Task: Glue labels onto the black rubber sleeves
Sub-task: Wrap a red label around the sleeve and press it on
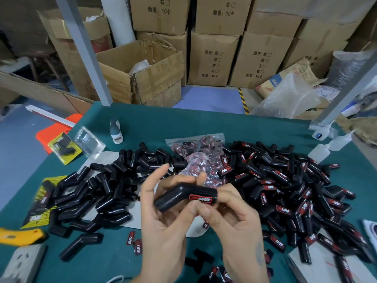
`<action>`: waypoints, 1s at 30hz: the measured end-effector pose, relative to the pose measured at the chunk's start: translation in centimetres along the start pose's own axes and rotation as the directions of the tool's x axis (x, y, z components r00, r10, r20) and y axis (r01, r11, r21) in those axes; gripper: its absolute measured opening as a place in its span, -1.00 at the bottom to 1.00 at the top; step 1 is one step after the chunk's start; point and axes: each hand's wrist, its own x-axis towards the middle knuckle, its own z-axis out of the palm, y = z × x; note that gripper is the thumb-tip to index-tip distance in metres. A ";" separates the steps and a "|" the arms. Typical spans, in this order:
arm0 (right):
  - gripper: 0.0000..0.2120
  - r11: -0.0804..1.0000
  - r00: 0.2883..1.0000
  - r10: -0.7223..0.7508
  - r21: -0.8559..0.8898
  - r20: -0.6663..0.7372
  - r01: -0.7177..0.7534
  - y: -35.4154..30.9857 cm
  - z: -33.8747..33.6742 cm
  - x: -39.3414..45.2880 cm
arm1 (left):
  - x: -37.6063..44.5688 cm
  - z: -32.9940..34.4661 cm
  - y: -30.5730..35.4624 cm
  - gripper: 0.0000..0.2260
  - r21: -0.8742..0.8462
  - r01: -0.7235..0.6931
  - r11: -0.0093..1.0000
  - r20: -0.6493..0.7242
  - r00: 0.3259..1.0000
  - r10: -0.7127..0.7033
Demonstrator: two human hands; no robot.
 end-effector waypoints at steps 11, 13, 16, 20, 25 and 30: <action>-0.63 0.999 0.999 0.042 0.030 -0.015 -0.041 0.6 -1.6 0.8 | 1.4 -1.4 0.5 -0.73 0.229 0.064 0.971 0.070 0.994 -0.082; -0.63 0.999 0.999 0.045 0.028 -0.014 -0.044 0.7 -1.7 0.9 | 1.5 -1.5 0.4 -0.75 0.248 0.032 0.968 0.078 0.996 -0.053; -0.63 0.998 0.999 0.052 0.037 -0.014 -0.051 0.7 -1.9 1.0 | 1.6 -1.6 0.2 -0.77 0.263 0.000 0.965 0.091 0.996 -0.024; -0.63 0.998 0.998 0.057 0.036 -0.006 -0.057 0.8 -2.1 1.1 | 1.6 -1.6 0.1 -0.78 0.247 0.004 0.969 0.088 0.996 -0.026; -0.62 0.998 0.998 0.060 0.032 0.007 -0.060 1.0 -1.8 1.2 | 1.8 -1.6 -0.1 -0.78 0.237 0.025 0.971 0.081 0.996 -0.045; -0.68 1.000 0.999 0.024 0.009 -0.024 -0.023 1.3 -1.2 1.3 | 1.7 -1.6 -0.3 -0.79 0.255 0.016 0.967 0.083 0.996 -0.038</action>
